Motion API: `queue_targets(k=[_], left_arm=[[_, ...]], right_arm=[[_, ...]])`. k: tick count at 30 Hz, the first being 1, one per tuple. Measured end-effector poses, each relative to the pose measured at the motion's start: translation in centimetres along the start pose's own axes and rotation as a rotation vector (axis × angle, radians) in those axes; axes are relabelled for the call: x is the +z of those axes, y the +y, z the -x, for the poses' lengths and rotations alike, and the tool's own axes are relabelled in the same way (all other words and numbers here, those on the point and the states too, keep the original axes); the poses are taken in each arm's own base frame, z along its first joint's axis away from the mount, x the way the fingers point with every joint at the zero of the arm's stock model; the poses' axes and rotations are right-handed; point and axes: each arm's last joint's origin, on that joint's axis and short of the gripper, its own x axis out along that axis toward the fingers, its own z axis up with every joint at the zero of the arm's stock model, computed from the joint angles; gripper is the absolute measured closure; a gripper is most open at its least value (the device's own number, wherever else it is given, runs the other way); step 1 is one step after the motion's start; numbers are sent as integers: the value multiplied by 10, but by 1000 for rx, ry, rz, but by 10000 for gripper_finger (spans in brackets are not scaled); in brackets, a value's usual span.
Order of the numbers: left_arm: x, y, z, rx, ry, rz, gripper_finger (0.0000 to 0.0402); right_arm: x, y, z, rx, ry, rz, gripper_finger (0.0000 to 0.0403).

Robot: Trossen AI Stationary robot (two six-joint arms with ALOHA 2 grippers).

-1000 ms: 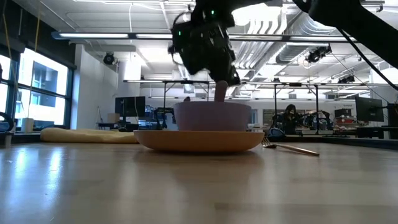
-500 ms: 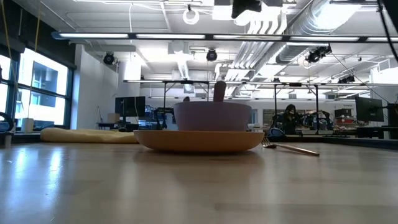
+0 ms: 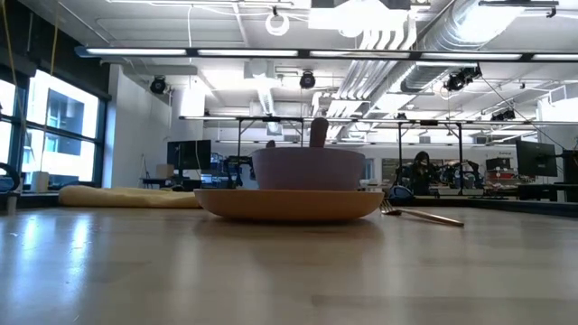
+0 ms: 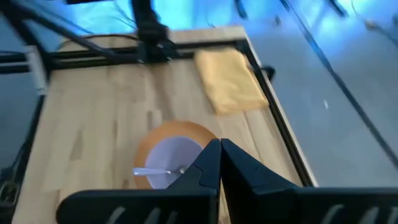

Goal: Set table place
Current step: Return to Home Position

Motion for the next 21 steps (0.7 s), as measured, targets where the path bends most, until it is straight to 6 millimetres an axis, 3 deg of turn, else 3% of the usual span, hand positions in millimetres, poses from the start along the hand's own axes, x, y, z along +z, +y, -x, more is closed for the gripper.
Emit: queue_targets(k=[6, 9, 14, 21], left_arm=[[-24, 10, 29, -17, -136, 61, 398], [-39, 13, 35, -21, -219, 80, 398], [-65, 13, 26, -47, -330, 111, 399], [-103, 9, 5, -139, -499, 142, 401]], right_arm=[[-7, 11, 29, 66, -74, 76, 403], [-15, 13, 30, 81, -98, 78, 403], [-42, 18, 21, 157, -186, 23, 403], [-102, 19, 28, 306, -401, -49, 403]])
